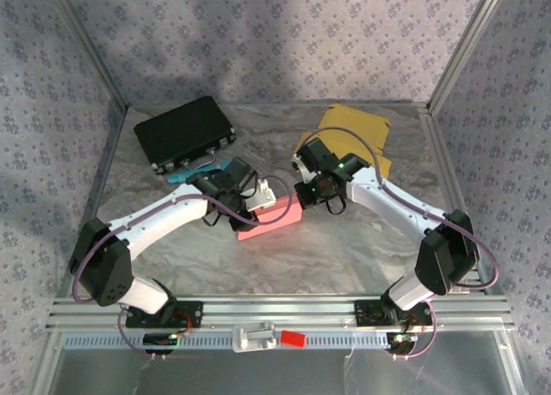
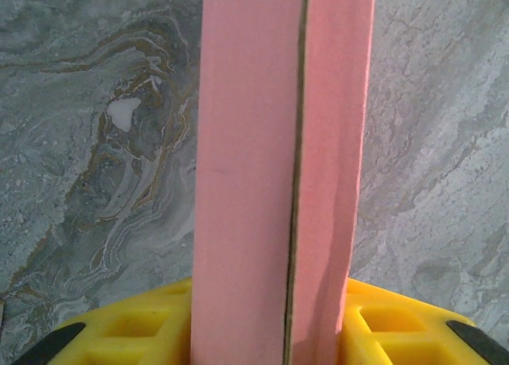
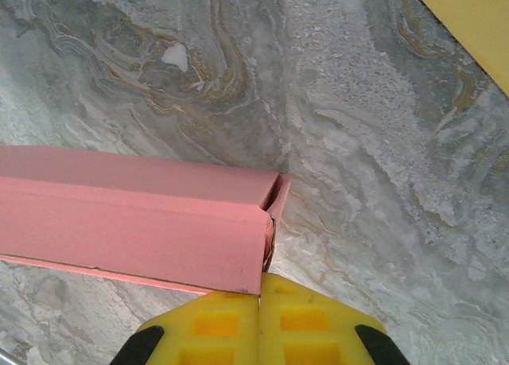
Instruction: Fold the paper box
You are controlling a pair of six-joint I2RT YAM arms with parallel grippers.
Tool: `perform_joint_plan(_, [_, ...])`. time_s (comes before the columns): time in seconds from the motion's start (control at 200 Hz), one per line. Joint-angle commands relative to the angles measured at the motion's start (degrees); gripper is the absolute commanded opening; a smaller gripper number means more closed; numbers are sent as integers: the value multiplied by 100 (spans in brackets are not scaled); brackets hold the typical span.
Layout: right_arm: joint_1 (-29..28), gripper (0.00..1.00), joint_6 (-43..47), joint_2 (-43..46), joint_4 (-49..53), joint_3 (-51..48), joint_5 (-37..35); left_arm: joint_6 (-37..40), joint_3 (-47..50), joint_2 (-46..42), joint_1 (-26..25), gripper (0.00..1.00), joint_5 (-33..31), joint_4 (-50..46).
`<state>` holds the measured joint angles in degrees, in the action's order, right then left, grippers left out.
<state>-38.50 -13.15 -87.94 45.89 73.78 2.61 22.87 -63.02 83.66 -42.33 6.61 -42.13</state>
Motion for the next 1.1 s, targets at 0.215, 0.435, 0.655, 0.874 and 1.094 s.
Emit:
perform_joint_plan(0.215, [-98,0,-371,24,148,115,-278,-239,267,-538,98,51,-95,83])
perform_joint_plan(0.435, [-131,0,-502,-31,239,268,-290,-619,313,-902,120,59,-176,170])
perform_joint_plan(0.655, [-200,0,-677,-157,297,377,-336,-1047,376,-1136,125,66,-185,183])
perform_joint_plan(0.874, [-225,0,-825,-249,349,461,-417,-1707,152,-1441,198,64,-583,-72])
perform_joint_plan(1.094, [-223,0,-1010,-404,514,678,-425,-2895,-56,-1740,585,48,-305,-1083])
